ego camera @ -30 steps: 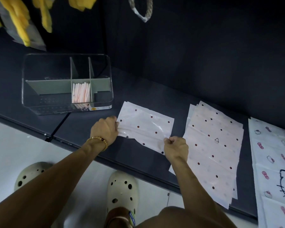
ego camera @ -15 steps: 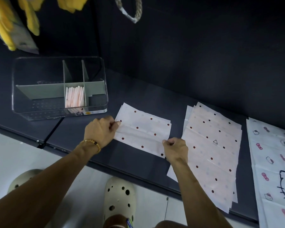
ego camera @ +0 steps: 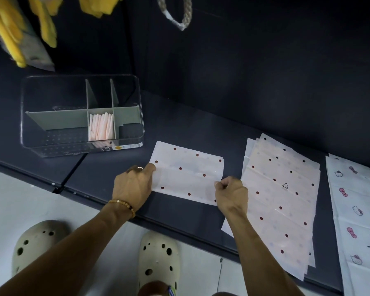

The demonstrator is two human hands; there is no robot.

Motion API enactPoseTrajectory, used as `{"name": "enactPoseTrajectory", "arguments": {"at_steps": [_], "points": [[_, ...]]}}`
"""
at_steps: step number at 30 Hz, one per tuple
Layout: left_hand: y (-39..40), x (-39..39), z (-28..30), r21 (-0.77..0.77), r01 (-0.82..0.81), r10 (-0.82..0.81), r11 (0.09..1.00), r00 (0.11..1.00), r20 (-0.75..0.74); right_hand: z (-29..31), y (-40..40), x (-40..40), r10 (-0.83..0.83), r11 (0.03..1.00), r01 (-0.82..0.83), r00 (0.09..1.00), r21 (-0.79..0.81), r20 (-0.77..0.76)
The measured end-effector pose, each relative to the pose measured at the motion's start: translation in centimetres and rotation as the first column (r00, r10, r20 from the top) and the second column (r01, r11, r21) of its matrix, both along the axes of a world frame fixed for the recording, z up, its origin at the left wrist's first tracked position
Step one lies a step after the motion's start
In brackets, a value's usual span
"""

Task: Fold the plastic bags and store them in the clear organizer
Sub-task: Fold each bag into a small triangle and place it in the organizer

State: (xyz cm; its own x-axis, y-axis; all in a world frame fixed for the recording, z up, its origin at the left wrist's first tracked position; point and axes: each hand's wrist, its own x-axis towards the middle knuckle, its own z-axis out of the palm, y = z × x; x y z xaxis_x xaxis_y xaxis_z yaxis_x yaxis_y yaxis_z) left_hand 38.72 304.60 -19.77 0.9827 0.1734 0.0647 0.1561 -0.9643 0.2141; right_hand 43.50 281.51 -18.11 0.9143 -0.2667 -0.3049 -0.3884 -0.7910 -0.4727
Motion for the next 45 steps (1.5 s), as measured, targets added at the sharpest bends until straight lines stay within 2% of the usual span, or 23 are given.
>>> {"name": "enactPoseTrajectory", "arguments": {"at_steps": [3, 6, 8, 10, 12, 14, 17, 19, 21, 27, 29, 31, 33, 35, 40, 45], "points": [[-0.4, -0.3, 0.3, 0.059, -0.022, 0.023, 0.998, 1.000, -0.011, -0.2, 0.2, 0.2, 0.037, 0.998, -0.035, 0.998, -0.051, 0.041], [-0.8, -0.2, 0.5, 0.077, 0.022, -0.029, 0.997, 0.996, 0.079, -0.4, 0.5, 0.0, 0.058, 0.993, -0.048, 0.994, -0.109, 0.090], [-1.3, -0.1, 0.1, -0.001, 0.179, -0.178, 0.984, 0.981, 0.080, -0.5, 0.6, -0.1, 0.059, 0.992, -0.047, 0.993, -0.115, 0.106], [-1.9, -0.1, -0.6, -0.061, 0.358, -0.359, 0.932, 0.933, -0.003, -0.4, 0.5, -0.2, 0.060, 0.993, -0.050, 0.993, -0.109, 0.098], [-2.1, -0.1, -1.2, -0.065, 0.399, -0.402, 0.915, 0.913, -0.064, 0.0, 0.3, -0.3, 0.111, 0.975, -0.083, 0.985, -0.208, 0.128], [-2.1, -0.1, -1.5, -0.013, 0.396, -0.395, 0.918, 0.912, -0.108, 0.2, 0.4, -0.6, 0.272, 0.912, -0.178, 0.936, -0.371, 0.221], [-2.3, -0.1, -1.4, 0.025, 0.390, -0.384, 0.920, 0.913, -0.136, -0.1, 2.7, -1.7, 0.589, 0.782, -0.411, 0.733, -0.469, 0.339], [-2.3, -0.1, -1.4, 0.027, 0.390, -0.382, 0.921, 0.913, -0.145, -1.1, 4.6, -2.5, 0.730, 0.677, -0.616, 0.632, -0.402, 0.261], [-2.1, -0.2, -1.4, 0.018, 0.395, -0.388, 0.919, 0.911, -0.141, -2.2, 5.0, -2.9, 0.794, 0.601, -0.730, 0.592, -0.326, 0.140], [-2.0, -0.1, -1.3, -0.034, 0.397, -0.398, 0.917, 0.909, -0.123, -2.2, -2.5, -1.9, 0.871, 0.430, -0.799, 0.489, -0.420, -0.040], [-1.9, -0.1, -1.3, -0.036, 0.400, -0.402, 0.916, 0.907, -0.127, -1.2, -4.2, -2.0, 0.865, 0.427, -0.763, 0.501, -0.485, -0.026], [-1.8, -0.1, -1.3, -0.029, 0.404, -0.404, 0.914, 0.905, -0.137, -0.7, -4.2, -2.6, 0.858, 0.470, -0.711, 0.507, -0.523, 0.083], [-1.8, -0.1, -1.4, -0.027, 0.399, -0.399, 0.917, 0.906, -0.145, -1.0, -3.2, -3.2, 0.857, 0.504, -0.703, 0.478, -0.502, 0.192], [-1.8, -0.2, -1.4, -0.023, 0.404, -0.403, 0.914, 0.901, -0.159, -1.2, -2.0, -3.7, 0.849, 0.525, -0.702, 0.471, -0.482, 0.239], [-1.3, 0.2, -1.3, -0.036, 0.435, -0.434, 0.900, 0.882, -0.182, -1.1, -0.8, -2.7, 0.781, 0.616, -0.604, 0.551, -0.505, 0.294], [-1.1, 0.4, -0.5, -0.078, 0.431, -0.438, 0.899, 0.888, -0.141, -0.1, -0.8, -2.0, 0.801, 0.590, -0.634, 0.538, -0.501, 0.262]]}}
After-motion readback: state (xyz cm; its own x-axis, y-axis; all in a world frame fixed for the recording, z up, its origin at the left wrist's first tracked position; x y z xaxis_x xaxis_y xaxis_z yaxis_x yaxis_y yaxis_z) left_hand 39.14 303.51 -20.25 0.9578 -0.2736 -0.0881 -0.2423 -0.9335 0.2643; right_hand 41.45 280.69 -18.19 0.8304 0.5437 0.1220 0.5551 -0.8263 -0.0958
